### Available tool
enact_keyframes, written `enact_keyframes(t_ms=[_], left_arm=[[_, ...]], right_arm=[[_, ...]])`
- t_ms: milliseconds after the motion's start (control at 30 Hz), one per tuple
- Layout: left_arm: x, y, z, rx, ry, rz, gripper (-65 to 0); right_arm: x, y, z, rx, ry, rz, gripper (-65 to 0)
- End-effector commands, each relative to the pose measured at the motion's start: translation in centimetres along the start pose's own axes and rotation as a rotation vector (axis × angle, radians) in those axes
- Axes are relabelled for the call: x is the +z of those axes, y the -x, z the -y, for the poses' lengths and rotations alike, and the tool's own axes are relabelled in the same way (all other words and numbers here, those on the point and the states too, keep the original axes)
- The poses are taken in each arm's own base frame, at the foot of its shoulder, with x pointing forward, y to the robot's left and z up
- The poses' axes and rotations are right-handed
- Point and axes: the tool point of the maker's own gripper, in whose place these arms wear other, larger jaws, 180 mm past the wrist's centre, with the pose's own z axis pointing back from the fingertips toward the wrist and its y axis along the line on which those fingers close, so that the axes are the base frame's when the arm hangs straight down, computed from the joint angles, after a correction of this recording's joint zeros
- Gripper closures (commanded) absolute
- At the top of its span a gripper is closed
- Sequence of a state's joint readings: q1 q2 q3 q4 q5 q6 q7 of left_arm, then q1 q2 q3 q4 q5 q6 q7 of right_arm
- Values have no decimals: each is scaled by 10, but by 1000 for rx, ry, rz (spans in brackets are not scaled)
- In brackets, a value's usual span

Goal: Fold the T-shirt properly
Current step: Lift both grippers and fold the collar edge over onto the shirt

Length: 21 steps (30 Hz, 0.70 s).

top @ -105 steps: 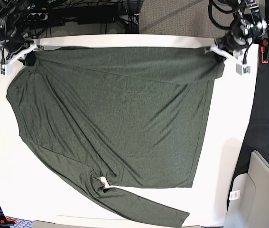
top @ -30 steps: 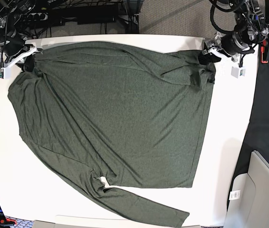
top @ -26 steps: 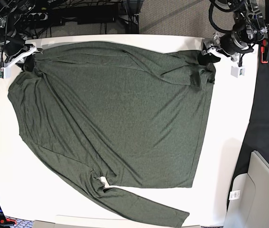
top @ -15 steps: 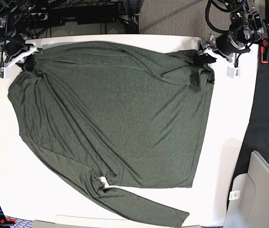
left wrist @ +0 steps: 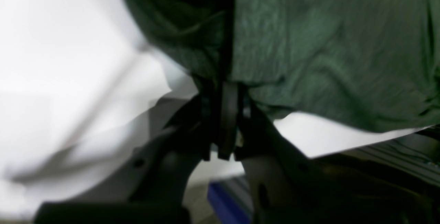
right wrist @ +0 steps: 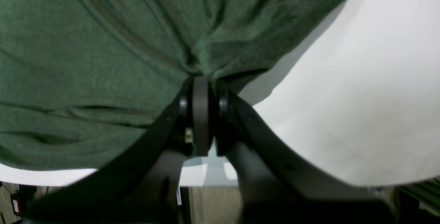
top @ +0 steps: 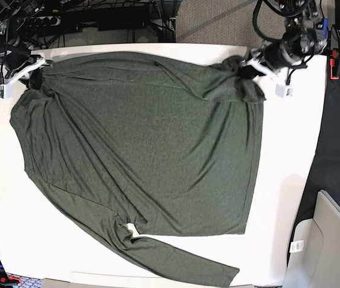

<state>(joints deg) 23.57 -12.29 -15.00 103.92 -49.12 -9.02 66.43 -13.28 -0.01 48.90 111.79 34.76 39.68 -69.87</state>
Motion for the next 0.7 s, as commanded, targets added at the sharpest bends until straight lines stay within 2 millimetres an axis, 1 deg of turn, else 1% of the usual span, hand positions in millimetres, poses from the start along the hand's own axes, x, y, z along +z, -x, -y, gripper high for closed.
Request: enact_keyframes(t_ms=[0, 100, 200, 367, 400, 533, 667], left_arm=[[9, -1, -10, -18, -45, -9, -1], [23, -6, -19, -13, -80, 27, -1], [35, -17, -23, -19, -101, 74, -1], [44, -29, -22, -31, -111, 116, -1], [45, -31, -21, -35, -110, 123, -1], [47, -57, -9, -64, -87, 186, -1], [47, -81, 2, -83, -63, 242, -1]], right_arm=[[4, -13, 0, 19, -4, 49, -6], [6, -13, 4, 34, 5, 41, -6], [9, -17, 12, 35, 25, 52, -6], [10, -42, 20, 20, 55, 124, -6], [9, -48, 20, 21, 54, 139, -6], [7, -69, 26, 40, 87, 174, -6], [-4, -84, 27, 24, 88, 195, -6]])
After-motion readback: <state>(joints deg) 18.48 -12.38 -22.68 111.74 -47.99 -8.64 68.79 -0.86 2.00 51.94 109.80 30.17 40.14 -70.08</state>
